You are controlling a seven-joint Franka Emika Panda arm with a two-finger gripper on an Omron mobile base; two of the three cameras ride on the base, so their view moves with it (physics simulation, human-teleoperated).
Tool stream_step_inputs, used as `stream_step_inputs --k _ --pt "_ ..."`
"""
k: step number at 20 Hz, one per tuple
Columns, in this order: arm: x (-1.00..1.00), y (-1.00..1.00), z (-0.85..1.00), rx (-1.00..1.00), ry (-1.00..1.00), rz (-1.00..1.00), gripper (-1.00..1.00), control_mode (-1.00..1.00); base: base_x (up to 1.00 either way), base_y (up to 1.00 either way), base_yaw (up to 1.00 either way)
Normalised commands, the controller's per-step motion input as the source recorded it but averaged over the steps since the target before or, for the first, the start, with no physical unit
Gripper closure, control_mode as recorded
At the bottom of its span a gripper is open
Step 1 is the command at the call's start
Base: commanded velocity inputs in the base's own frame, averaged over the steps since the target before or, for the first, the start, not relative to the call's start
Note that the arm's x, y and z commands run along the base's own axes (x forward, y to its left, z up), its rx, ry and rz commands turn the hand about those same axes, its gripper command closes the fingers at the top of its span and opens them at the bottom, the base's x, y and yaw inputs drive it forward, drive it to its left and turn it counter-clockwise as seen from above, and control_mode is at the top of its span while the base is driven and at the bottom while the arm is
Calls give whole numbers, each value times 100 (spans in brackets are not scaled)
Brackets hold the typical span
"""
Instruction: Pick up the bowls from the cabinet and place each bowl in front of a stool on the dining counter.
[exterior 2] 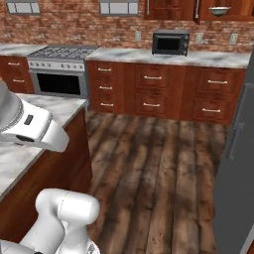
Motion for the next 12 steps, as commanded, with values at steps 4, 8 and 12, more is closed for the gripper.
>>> stream_step_inputs --k 4,8,12 --pt "0 0 0 0 0 0 -100 100 100 -61 5" --pt "0 0 0 0 0 0 -100 100 100 -49 5" --pt "0 0 0 0 0 0 -100 100 100 -29 5"
